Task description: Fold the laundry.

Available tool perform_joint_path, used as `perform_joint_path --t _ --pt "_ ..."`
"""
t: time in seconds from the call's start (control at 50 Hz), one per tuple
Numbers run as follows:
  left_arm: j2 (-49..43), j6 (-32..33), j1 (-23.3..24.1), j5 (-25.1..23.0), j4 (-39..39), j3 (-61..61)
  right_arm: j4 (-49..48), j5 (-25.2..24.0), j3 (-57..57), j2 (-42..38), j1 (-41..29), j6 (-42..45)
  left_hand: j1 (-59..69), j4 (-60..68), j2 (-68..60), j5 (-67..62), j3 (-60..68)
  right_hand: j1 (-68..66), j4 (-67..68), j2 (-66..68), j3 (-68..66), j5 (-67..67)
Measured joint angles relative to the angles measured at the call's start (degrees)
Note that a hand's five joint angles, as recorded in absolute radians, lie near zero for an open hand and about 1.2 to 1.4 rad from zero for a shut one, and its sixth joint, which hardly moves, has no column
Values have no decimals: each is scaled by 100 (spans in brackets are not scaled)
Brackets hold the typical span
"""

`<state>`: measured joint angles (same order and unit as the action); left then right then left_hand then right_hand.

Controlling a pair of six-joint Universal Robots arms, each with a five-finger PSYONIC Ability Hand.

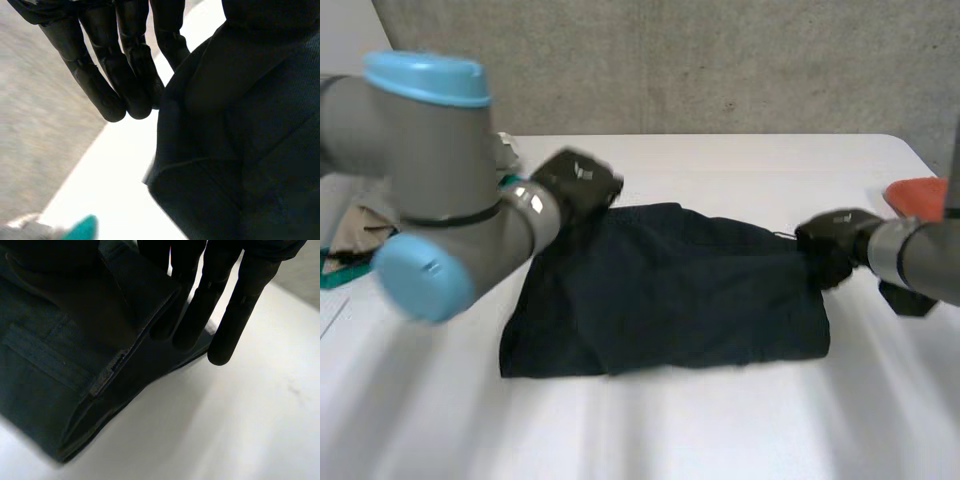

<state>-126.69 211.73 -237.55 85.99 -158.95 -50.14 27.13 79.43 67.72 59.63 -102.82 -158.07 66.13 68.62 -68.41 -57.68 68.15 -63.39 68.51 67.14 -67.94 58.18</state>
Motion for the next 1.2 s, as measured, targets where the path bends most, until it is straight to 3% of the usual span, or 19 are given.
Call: perform_joint_path --t 0.06,0.14,0.26,0.28,0.3,0.32,0.34,0.38,0.4,0.46,0.56,0.64,0.76,0.86,1.02,1.2 --pt "-442 -38 0 143 -83 648 -213 161 -261 -216 -29 -272 0 0 0 0 0 0 0 0 0 0" --pt "-1721 -62 -37 693 -118 2457 -947 790 -832 -808 -119 -706 0 1 0 0 0 0 0 0 0 0" --pt "-2810 -71 -62 1145 -67 3952 -1945 1402 -1104 -1359 -247 -683 0 1 0 0 0 12 -16 -17 15 -16" --pt "-2960 -83 -46 1122 -74 4123 -2157 1471 -1135 -1479 -281 -612 -1613 -1449 1558 1430 -1545 946 -898 -1025 900 -900" --pt "-3047 -93 -25 1078 -90 4206 -2305 1515 -1161 -1565 -311 -545 -2364 -2209 2194 2148 -2164 2254 -2412 -2517 2392 -2442" --pt "-3097 -103 -5 1028 -124 4239 -2406 1547 -1182 -1632 -335 -480 -2667 -2478 2458 2411 -2424 2749 -3026 -3031 2995 -3084" --pt "-3126 -113 13 982 -165 4246 -2489 1577 -1202 -1696 -358 -412 -4196 -3881 3949 3808 -3903 3615 -3900 -3914 3866 -3887" --pt "-3122 -167 57 894 -370 4151 -2632 1649 -1246 -1805 -407 -262 -5177 -4999 4925 4855 -4882 4922 -5378 -5276 5325 -5372" --pt "-3077 -205 66 897 -490 4070 -2667 1681 -1258 -1820 -419 -220 -5477 -5635 5547 5449 -5538 5034 -5514 -5410 5474 -5499" --pt "-2852 -348 63 1036 -837 3745 -2674 1732 -1241 -1740 -425 -212 -5477 -5724 5670 5492 -5642 5070 -5670 -5532 5607 -5553" --pt "-2137 -588 40 1379 -1314 2841 -2383 1607 -972 -1219 -382 -339 -5477 -5725 5677 5492 -5642 5070 -5684 -5532 5608 -5553" --pt "-1495 -680 76 1354 -1461 1972 -1901 1281 -643 -708 -343 -254 -5477 -5725 5679 5492 -5642 5070 -5684 -5532 5608 -5553" --pt "-747 -689 270 708 -1479 662 -1004 567 -40 -93 -297 181 -5477 -5725 5688 5492 -5642 5070 -5684 -5532 5608 -5553" --pt "-776 -585 461 143 -1454 230 -670 251 379 40 -321 504 -5477 -5725 5692 5492 -5642 5070 -5684 -5532 5607 -5553" --pt "-1873 101 520 261 -1245 1339 -834 328 724 -35 -337 692 -5477 -5724 5692 5492 -5642 5070 -5684 -5532 5608 -5553" --pt "-3579 1290 284 591 -734 3832 -1282 499 1003 1 -294 562 -5477 -5725 5694 5492 -5642 5070 -5684 -5532 5608 -5553"
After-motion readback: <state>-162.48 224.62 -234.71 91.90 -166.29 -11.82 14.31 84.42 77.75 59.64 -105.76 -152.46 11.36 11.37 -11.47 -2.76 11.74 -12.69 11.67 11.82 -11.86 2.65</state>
